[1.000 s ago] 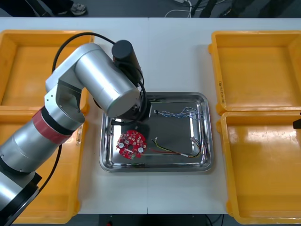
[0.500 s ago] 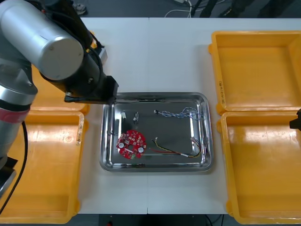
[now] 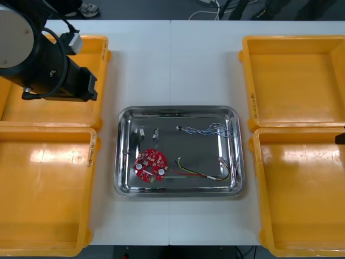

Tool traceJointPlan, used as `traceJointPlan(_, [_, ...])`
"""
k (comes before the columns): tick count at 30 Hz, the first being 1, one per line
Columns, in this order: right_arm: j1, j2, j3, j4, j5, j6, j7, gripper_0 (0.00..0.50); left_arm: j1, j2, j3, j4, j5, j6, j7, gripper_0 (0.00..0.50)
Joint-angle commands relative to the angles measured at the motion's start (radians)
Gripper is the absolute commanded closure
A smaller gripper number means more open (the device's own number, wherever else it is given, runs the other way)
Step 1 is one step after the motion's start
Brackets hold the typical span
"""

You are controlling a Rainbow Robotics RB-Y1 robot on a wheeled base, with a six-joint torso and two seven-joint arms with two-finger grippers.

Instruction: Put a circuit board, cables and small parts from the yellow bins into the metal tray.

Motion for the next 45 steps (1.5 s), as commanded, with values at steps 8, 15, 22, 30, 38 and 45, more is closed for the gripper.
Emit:
traceJointPlan(8, [0.008,0.004,-0.046,0.031,-0.009,0.006,0.054,0.000,0.172,0.124,0.189,-0.083,0.018,0.007,-0.202,0.000])
traceJointPlan(15, [0.008,0.004,-0.025,0.050,-0.029,0.019,0.063,0.000,0.262,0.149,0.269,-0.106,0.022,0.007,-0.273,0.000])
traceJointPlan(22, [-0.002,0.004,0.000,0.050,-0.040,0.018,0.069,0.000,0.336,0.150,0.336,-0.137,0.021,0.007,-0.339,0.000])
traceJointPlan(30, [-0.012,0.006,0.026,0.049,-0.051,0.016,0.104,0.000,0.414,0.150,0.356,-0.220,0.021,0.007,-0.342,0.000])
traceJointPlan(38, [-0.017,0.004,0.037,0.049,-0.058,0.016,0.136,0.000,0.474,0.150,0.381,-0.286,0.030,0.007,-0.342,0.000])
traceJointPlan(45, [-0.017,0.004,0.035,0.049,-0.055,0.018,0.129,0.000,0.528,0.150,0.401,-0.329,0.033,0.007,-0.336,0.000])
